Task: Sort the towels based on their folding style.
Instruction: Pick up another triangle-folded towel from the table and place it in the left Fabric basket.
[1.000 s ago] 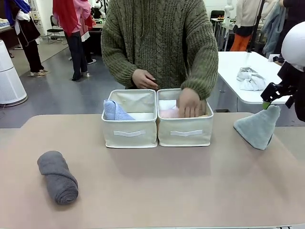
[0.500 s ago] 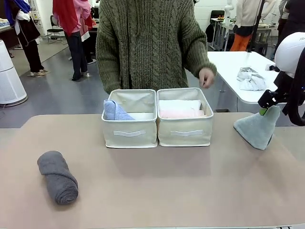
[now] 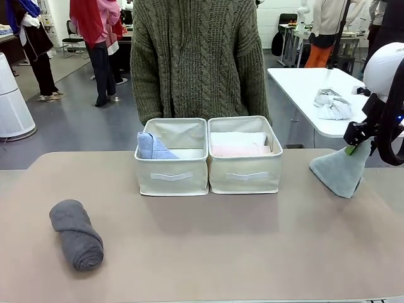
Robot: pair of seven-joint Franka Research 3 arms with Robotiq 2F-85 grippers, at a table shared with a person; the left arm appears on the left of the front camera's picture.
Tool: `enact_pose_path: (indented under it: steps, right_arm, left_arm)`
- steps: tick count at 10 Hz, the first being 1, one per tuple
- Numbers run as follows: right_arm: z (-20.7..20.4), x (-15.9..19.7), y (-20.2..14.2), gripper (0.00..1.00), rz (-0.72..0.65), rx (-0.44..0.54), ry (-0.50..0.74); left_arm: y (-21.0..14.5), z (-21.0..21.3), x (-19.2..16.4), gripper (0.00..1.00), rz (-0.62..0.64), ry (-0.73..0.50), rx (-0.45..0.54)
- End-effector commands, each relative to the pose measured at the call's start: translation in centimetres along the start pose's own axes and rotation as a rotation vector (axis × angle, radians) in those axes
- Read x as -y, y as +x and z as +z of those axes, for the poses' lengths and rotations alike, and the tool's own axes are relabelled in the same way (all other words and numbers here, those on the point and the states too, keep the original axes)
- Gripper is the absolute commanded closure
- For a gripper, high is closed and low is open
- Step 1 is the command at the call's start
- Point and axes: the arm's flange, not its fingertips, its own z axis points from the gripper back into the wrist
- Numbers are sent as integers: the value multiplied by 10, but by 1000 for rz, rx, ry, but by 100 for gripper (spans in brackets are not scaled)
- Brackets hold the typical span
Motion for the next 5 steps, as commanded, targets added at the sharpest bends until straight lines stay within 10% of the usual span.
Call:
enact_pose_path:
  steps: [1,5]
  right_arm:
    - [-2,3,3,100,11,-12,49]
    - [-3,1,2,100,9,-27,81]
  left_arm:
    - [-1,1,1,0,-13,-8,-5]
    - [-1,1,1,0,-13,-8,-5]
